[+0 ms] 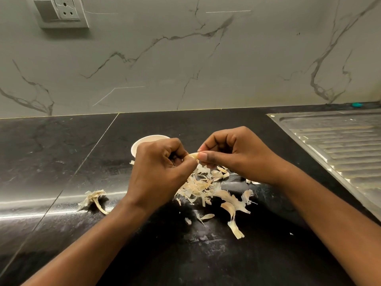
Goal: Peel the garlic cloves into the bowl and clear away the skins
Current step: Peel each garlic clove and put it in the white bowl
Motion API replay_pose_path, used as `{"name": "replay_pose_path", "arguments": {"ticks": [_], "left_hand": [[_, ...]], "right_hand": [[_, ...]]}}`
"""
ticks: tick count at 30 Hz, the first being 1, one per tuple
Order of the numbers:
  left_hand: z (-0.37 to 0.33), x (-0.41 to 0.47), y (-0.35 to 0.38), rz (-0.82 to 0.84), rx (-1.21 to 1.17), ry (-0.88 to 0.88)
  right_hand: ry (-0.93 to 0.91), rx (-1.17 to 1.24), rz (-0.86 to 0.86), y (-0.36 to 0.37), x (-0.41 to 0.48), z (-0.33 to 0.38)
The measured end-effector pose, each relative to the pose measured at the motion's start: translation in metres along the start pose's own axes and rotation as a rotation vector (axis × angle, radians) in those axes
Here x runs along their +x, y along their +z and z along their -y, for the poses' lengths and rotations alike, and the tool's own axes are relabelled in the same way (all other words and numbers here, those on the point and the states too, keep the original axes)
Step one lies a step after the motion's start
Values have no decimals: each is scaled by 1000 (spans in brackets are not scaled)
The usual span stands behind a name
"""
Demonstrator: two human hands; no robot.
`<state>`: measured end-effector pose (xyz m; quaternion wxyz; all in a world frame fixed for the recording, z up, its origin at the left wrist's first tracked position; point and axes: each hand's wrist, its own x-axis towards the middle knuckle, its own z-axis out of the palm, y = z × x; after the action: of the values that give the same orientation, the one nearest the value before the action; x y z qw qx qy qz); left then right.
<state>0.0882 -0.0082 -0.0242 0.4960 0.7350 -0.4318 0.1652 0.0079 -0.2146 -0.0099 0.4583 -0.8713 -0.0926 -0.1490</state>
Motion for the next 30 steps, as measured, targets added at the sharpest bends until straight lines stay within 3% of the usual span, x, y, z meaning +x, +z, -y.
{"name": "replay_pose_path", "arguments": {"ticks": [17,21,30], "left_hand": [[5,-2,0,-36,58,-23],[9,-1,0,-49,6,-64],[15,-6,2,165,-19,-110]], "right_hand": [[-349,-724,-39,-1,4,-6],[-298,-603,-191,-15,3,-14],[-221,-273,-218,-9,1,-14]]}}
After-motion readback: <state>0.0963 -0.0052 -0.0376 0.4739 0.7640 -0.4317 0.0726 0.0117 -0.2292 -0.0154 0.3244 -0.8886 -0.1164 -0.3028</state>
